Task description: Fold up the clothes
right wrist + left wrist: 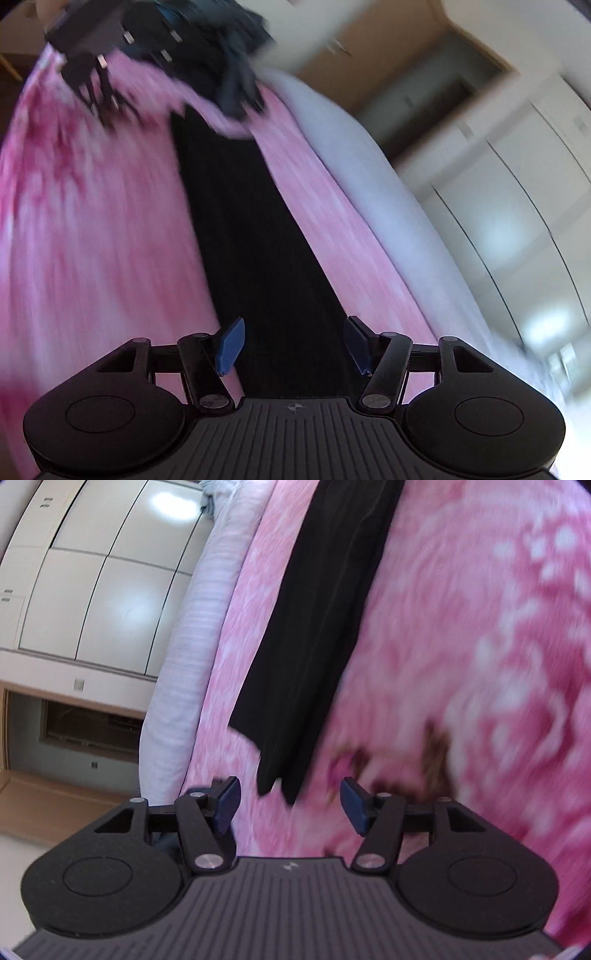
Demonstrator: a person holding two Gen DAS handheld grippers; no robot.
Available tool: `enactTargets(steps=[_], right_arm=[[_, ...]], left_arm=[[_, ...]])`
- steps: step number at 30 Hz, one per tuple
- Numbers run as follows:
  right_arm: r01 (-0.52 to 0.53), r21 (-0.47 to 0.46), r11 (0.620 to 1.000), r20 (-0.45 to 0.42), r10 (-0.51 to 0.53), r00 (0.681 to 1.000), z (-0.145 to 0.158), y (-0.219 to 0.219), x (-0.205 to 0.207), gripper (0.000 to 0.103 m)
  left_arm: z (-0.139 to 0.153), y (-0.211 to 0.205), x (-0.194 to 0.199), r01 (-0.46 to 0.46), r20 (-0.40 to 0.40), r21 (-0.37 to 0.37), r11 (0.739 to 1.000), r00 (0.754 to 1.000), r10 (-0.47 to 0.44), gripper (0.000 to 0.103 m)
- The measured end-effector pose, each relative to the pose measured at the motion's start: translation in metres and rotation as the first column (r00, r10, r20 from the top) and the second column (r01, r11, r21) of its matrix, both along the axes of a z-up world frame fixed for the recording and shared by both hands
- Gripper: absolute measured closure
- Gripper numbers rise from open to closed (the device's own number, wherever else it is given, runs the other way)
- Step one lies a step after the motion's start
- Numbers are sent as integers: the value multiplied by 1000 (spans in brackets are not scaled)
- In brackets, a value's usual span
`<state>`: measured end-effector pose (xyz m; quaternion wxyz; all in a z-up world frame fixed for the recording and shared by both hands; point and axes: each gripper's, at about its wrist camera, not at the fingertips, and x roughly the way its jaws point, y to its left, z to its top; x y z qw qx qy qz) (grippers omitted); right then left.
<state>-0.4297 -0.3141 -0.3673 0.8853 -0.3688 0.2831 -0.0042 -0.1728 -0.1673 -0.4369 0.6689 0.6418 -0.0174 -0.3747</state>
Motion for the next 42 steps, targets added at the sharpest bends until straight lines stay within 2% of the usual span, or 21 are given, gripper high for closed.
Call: enactTargets(steps=[4, 8, 11, 14, 22, 28, 29, 30, 31, 32, 36, 38, 40, 42], right_arm=[[-121, 26, 992, 7, 121, 993, -7, 57, 93, 43], [-170, 55, 984, -31, 171, 985, -24, 86, 171, 43], [-177, 45, 983, -68, 180, 981, -42, 84, 212, 43], [-168, 32, 985, -94, 170, 981, -57, 100, 237, 43], [-176, -55, 983, -90, 171, 981, -88, 118, 250, 43], [-128, -70, 989, -80, 122, 989, -91, 120, 270, 46], [-117, -63, 991, -85, 112, 990, -90, 118, 273, 50], [-107, -56, 993, -90, 101, 991, -89, 117, 276, 64], [-97, -47, 994, -104, 91, 990, -89, 114, 278, 91], [-84, -41, 996, -110, 79, 991, -89, 111, 280, 93], [-90, 21, 996, -71, 91, 993, -75, 100, 271, 98], [-79, 82, 993, -17, 81, 997, -56, 89, 263, 99], [-54, 183, 982, 50, 45, 998, -26, 69, 251, 99], [30, 328, 944, 130, -77, 989, -12, 21, 206, 99]], left_arm=[[3, 12, 26, -13, 4, -37, 999, 1000, 13, 46], [8, 14, 47, -21, -13, -80, 997, 1000, 20, 46], [7, 16, 58, -21, -24, -97, 995, 1000, 19, 46], [5, 20, 64, -21, -18, -109, 994, 1000, 19, 46], [8, 30, 73, -41, -39, -150, 988, 999, 35, 46], [2, 27, 80, -40, -68, -141, 989, 997, 31, 45], [0, 26, 80, -32, -73, -134, 991, 997, 22, 45], [-1, 24, 79, -25, -77, -128, 991, 997, 15, 45], [-3, 22, 79, -21, -74, -125, 992, 997, 12, 45], [-2, 20, 79, -20, -73, -126, 992, 997, 11, 45], [2, 11, 75, -14, -62, -141, 990, 998, 5, 44], [9, 6, 69, -4, -49, -153, 988, 999, -4, 44], [18, -4, 60, 14, -38, -171, 985, 999, -21, 43], [30, -17, 49, 37, -30, -193, 980, 999, -44, 43]])
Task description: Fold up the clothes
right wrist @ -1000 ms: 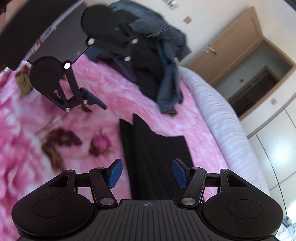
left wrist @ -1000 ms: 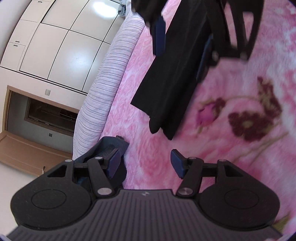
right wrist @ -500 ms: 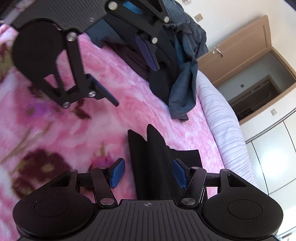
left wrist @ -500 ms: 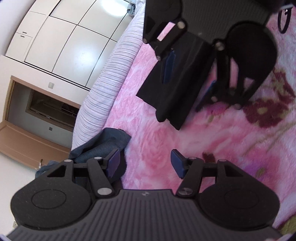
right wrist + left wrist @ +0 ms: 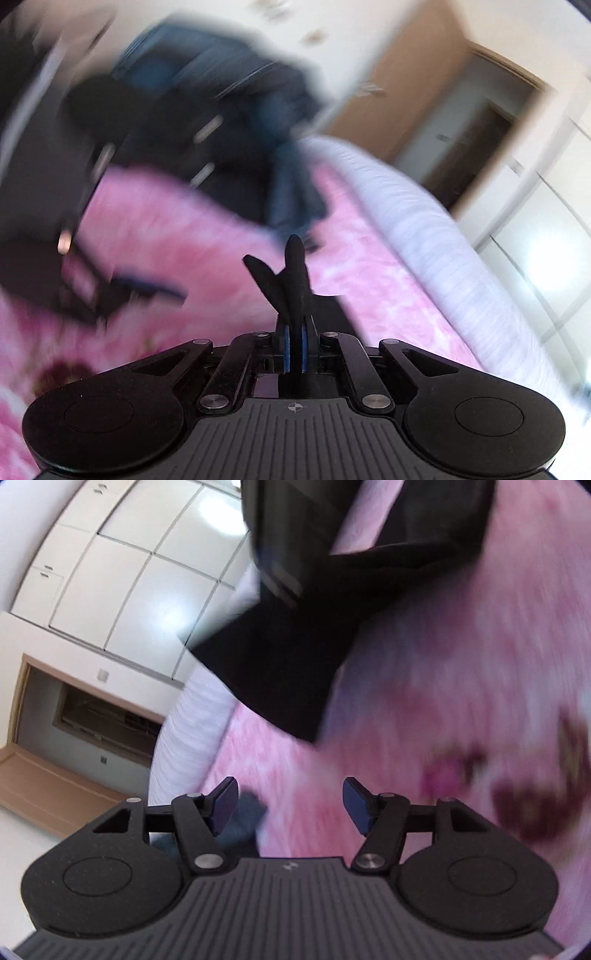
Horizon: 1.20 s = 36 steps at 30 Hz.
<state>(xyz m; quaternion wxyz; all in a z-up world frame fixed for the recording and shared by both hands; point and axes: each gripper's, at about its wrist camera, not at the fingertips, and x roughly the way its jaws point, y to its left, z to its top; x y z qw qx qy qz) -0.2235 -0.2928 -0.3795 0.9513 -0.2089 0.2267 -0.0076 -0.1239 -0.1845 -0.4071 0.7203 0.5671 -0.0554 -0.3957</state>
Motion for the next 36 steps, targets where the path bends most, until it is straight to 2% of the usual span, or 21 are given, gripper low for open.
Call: enactTargets(steps=[2, 4, 6, 8, 10, 11, 12, 13, 16, 17, 19, 20, 27, 32, 36], right_arm=[[106, 156, 982, 75, -119, 990, 13, -49, -47, 99], [194, 315, 929, 129, -245, 961, 26, -98, -93, 100], [262, 469, 843, 161, -373, 914, 39, -146, -140, 100], [305, 613, 728, 169, -499, 850, 52, -195, -186, 100], [323, 740, 589, 152, -615, 774, 65, -244, -233, 100], [353, 789, 503, 106, -678, 728, 48, -264, -260, 100], [385, 841, 381, 22, -734, 678, 23, -284, -284, 100], [403, 884, 237, -76, -777, 625, -4, -303, -305, 100], [425, 904, -42, -291, -790, 540, -63, -330, -343, 100], [421, 905, -62, -307, -780, 546, -72, -333, -349, 100], [427, 904, -29, -294, -767, 570, -73, -335, -352, 100], [422, 906, -27, -294, -759, 582, -73, -338, -353, 100], [417, 909, -15, -311, -689, 654, -67, -353, -370, 100], [418, 909, -3, -325, -634, 702, -63, -364, -383, 100], [418, 908, 6, -335, -588, 736, -60, -372, -394, 99]], left_arm=[[14, -20, -19, 51, 11, -32, 998, 999, -51, 43], [28, -42, -42, 119, 22, -61, 991, 993, -118, 43], [40, -66, -67, 193, 30, -85, 978, 981, -191, 42], [47, -89, -93, 262, 24, -99, 960, 965, -261, 41], [46, -113, -118, 323, -8, -94, 942, 946, -325, 40], [43, -125, -129, 351, -26, -88, 932, 935, -354, 40], [41, -136, -141, 378, -44, -82, 922, 923, -382, 40], [35, -147, -151, 400, -60, -61, 914, 913, -404, 40], [17, -175, -178, 464, -103, 7, 886, 881, -461, 40], [12, -182, -185, 482, -117, 29, 876, 872, -476, 40], [4, -197, -194, 506, -137, 63, 860, 858, -495, 40], [2, -204, -196, 513, -143, 75, 855, 854, -500, 40], [8, -233, -204, 518, -250, 77, 852, 837, -486, 41], [8, -250, -234, 575, -285, 70, 815, 795, -536, 43], [6, -269, -264, 605, -302, 40, 795, 766, -568, 44]])
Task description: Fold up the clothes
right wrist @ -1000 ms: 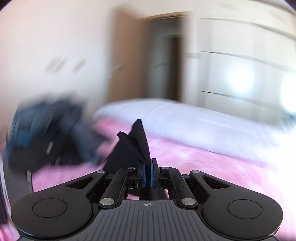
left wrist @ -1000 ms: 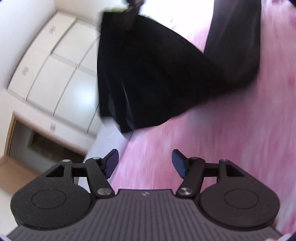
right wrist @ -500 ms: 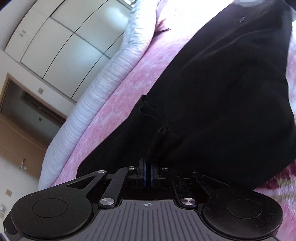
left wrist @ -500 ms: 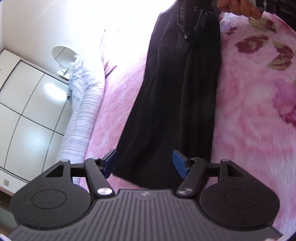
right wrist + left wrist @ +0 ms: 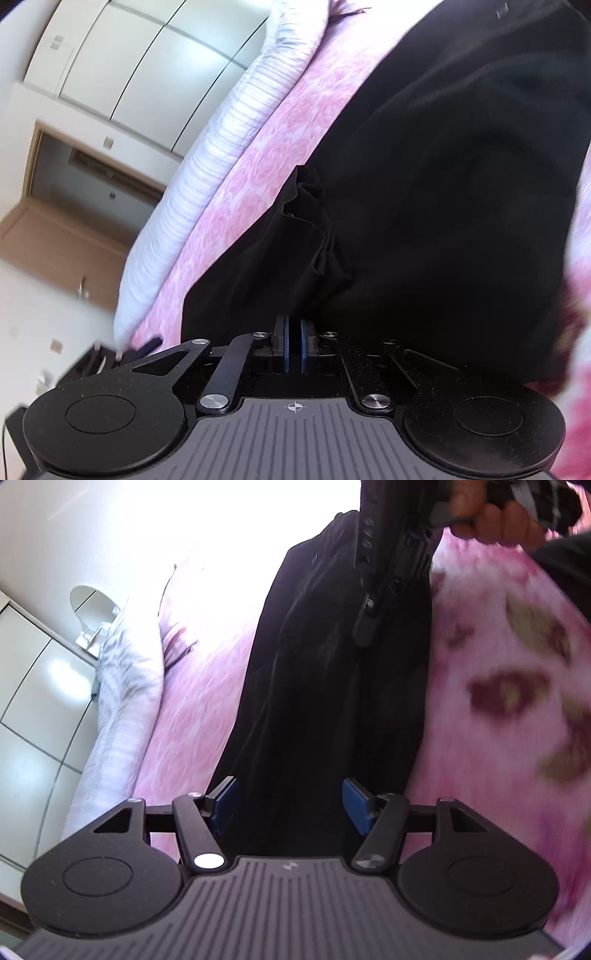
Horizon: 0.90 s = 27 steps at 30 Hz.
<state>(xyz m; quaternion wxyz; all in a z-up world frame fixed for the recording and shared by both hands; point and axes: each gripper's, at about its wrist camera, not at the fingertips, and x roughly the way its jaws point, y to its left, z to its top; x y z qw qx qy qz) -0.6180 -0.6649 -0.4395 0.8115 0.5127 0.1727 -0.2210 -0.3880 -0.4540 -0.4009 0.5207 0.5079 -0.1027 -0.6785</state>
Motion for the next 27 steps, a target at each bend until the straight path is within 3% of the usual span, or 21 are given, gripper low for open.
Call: enactTargets(steps=[6, 8, 11, 12, 14, 15, 16, 24, 27], right_arm=[[-76, -180, 981, -105, 58, 993, 29, -18, -26, 96], [-110, -230, 967, -138, 80, 987, 38, -28, -28, 91], [-183, -259, 948, -150, 148, 978, 48, -55, -15, 61], [-210, -261, 942, -155, 174, 972, 49, -64, -6, 47], [-265, -262, 928, -165, 228, 960, 50, -83, 12, 45], [-293, -263, 919, -170, 254, 952, 51, -92, 22, 45], [-319, -263, 910, -175, 281, 944, 52, -101, 31, 45], [-398, -68, 915, -190, 379, 906, 14, -142, 106, 45], [-415, 10, 910, -189, 409, 893, -1, -156, 134, 45]], left_arm=[[-6, -40, -41, 10, -87, -7, 1000, 996, -10, 48], [-14, -50, -52, 19, -53, -1, 1000, 998, -19, 51], [-30, -55, -63, 42, 56, -14, 999, 998, -41, 57], [-35, -57, -66, 50, 92, -18, 999, 995, -48, 59], [-36, -52, -65, 64, 95, -26, 998, 994, -61, 77], [-36, -49, -65, 71, 96, -30, 997, 993, -68, 96], [-37, -46, -64, 78, 98, -34, 996, 992, -74, 98], [-42, -26, -61, 132, 111, -66, 989, 986, -124, 100], [-38, -28, -54, 105, 68, -89, 990, 993, -99, 100]])
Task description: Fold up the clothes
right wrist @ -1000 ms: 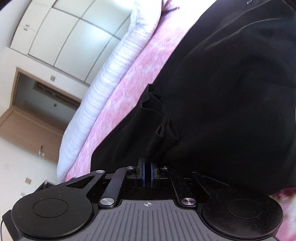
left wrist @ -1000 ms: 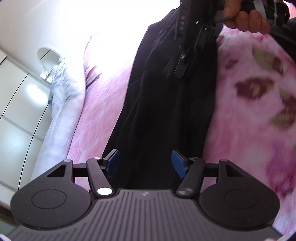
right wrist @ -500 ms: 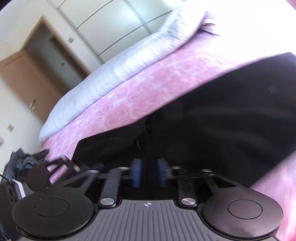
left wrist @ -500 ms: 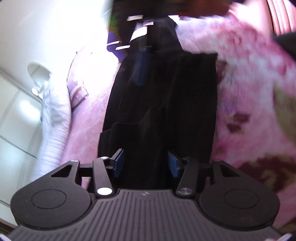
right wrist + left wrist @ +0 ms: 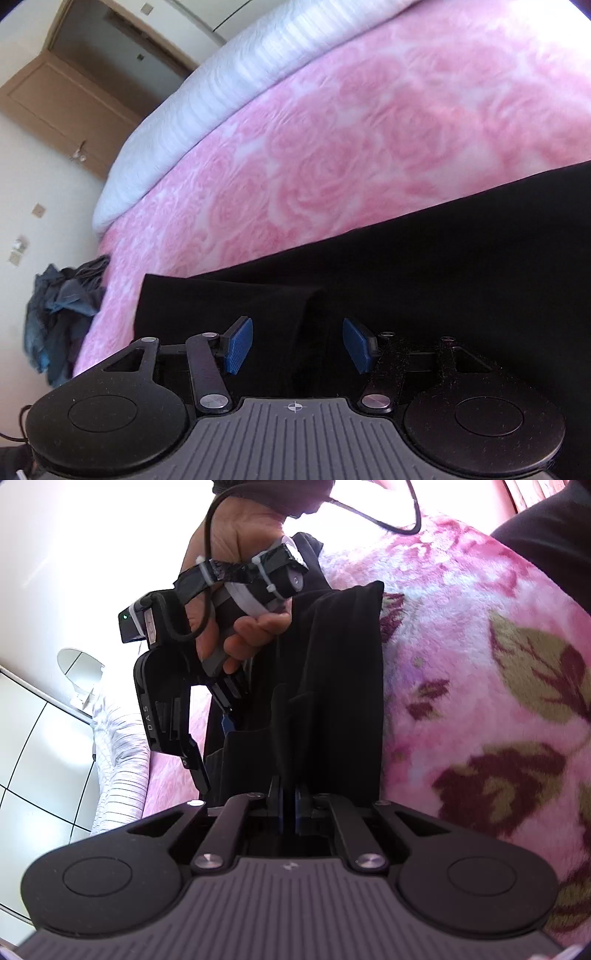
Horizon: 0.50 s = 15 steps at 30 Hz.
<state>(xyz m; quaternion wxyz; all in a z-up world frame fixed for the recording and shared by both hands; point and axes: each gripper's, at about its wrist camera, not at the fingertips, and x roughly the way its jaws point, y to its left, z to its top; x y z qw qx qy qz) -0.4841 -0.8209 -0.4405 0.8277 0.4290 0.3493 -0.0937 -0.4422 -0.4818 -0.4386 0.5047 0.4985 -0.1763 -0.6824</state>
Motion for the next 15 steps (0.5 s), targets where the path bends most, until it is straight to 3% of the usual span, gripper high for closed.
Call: enactTargets(steps=[4, 8, 13, 14, 15], right_arm=[[10, 88, 996, 17, -12, 1000, -5, -4, 0, 44], [20, 174, 984, 35, -26, 999, -10, -7, -1, 44], [29, 281, 959, 55, -47, 997, -15, -11, -2, 45], [37, 279, 960, 57, -55, 997, -15, -13, -2, 47], [45, 274, 961, 58, -63, 996, -14, -15, -1, 73]], left_arm=[[5, -2, 9, -32, -61, -24, 999, 998, 31, 100], [14, 11, 15, -88, -148, -94, 992, 986, 74, 100], [11, 16, 12, -74, -144, -78, 994, 988, 63, 100], [9, 16, 9, -67, -134, -67, 996, 989, 57, 100], [9, 14, 7, -64, -124, -67, 996, 991, 55, 100]])
